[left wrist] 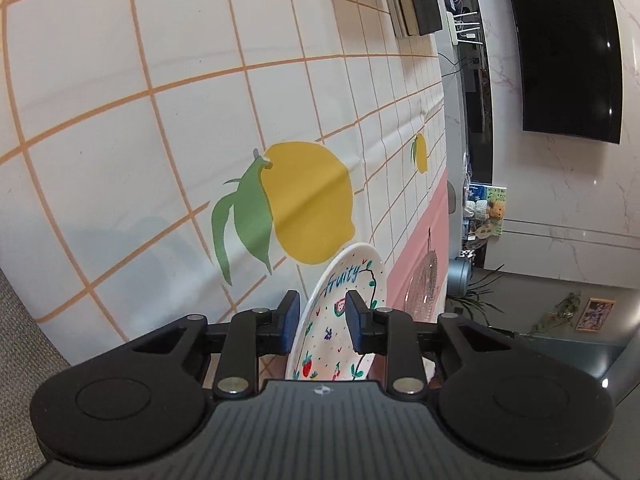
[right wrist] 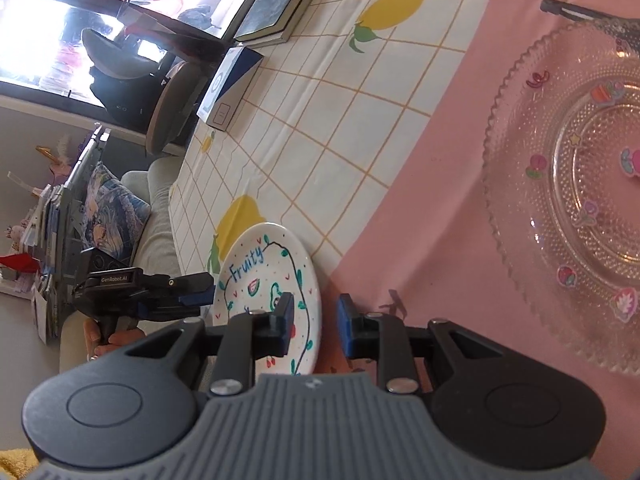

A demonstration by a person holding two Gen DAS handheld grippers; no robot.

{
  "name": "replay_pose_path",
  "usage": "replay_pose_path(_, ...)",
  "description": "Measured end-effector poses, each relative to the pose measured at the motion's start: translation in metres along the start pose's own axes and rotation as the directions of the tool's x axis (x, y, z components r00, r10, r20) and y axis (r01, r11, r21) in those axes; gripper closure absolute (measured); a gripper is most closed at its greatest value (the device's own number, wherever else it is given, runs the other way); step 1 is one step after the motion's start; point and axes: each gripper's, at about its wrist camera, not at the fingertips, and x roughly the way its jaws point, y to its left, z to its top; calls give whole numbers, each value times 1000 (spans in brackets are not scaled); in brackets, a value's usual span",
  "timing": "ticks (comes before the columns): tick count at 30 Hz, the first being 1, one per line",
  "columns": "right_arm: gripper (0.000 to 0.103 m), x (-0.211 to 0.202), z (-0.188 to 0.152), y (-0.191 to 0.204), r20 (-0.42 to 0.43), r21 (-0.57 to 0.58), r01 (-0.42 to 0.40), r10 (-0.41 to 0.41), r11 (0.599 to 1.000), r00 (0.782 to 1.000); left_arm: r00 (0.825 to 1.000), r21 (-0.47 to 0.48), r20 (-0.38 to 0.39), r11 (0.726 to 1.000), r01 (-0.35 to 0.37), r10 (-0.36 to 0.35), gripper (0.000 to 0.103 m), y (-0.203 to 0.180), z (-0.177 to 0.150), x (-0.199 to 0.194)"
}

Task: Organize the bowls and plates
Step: 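Close both grippers on the Fruity plate rim, then lift the Fruity plate on edge with both grippers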

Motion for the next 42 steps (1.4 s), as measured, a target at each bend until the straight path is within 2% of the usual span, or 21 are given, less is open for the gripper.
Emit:
replay_pose_path(1, 81, 3, 0, -3, 1, 10, -17, 17, 1000, 1000, 1000, -29, -10, 999, 20, -20, 71, 5, 1, 2)
replay_pose_path(3, 86, 7, -1, -10, 11, 37, -54, 54, 998, 999, 1000, -24, -16, 1000, 11, -12, 79, 5, 2, 5)
replay_pose_path(6, 91, 8, -3, -18, 27, 64, -89, 88, 994, 996, 1000, -11, -13, 1000, 10, -10, 79, 4, 2, 8)
replay_pose_path(8, 100, 8, -4, -23, 34, 81, -94, 91, 992, 995, 1000, -23, -8, 1000, -1, 1, 86, 5, 1, 9)
replay_pose_path(11, 100, 8, -7, -25, 49, 77, -105, 102, 991, 994, 1000, -65, -8, 998, 12, -13, 87, 9, 1, 10)
replay_pose_path(13, 100, 8, -9, -20, 56, 56, -88, 85, 995, 995, 1000, -27, -1, 1000, -1, 1, 93, 3, -1, 9)
replay_pose_path(16, 100, 8, -8, -21, 71, 81, -84, 78, 993, 994, 999, 43, 26, 998, -48, 47, 94, -8, -6, 10)
replay_pose_path(18, 100, 6, -8, -22, 85, 100, -85, 77, 991, 993, 998, 41, 42, 998, -54, 53, 94, -10, -7, 10)
replay_pose_path(20, 100, 2, -7, -22, 114, 118, -111, 97, 987, 989, 998, 8, 54, 999, -38, 37, 94, -6, -6, 8)
replay_pose_path(23, 101, -4, -4, -16, 142, 123, -145, 127, 982, 982, 997, 25, 69, 1000, -19, 17, 95, -11, -5, 3)
replay_pose_path(27, 101, -12, 3, -1, 156, 111, -126, 108, 986, 982, 996, 46, 94, 999, 3, -7, 95, -23, -5, -5)
replay_pose_path(32, 101, -22, 8, 12, 183, 92, -100, 81, 991, 980, 990, 20, 87, 994, 108, -110, 95, -30, 0, -11)
replay_pose_path(39, 100, -44, 4, 25, 234, 110, -57, 30, 992, 972, 989, 54, 66, 991, 126, -129, 96, -53, 1, -4)
replay_pose_path(42, 100, -58, 1, 25, 271, 133, -70, 31, 989, 962, 988, 62, 48, 988, 142, -145, 97, -62, 1, 0)
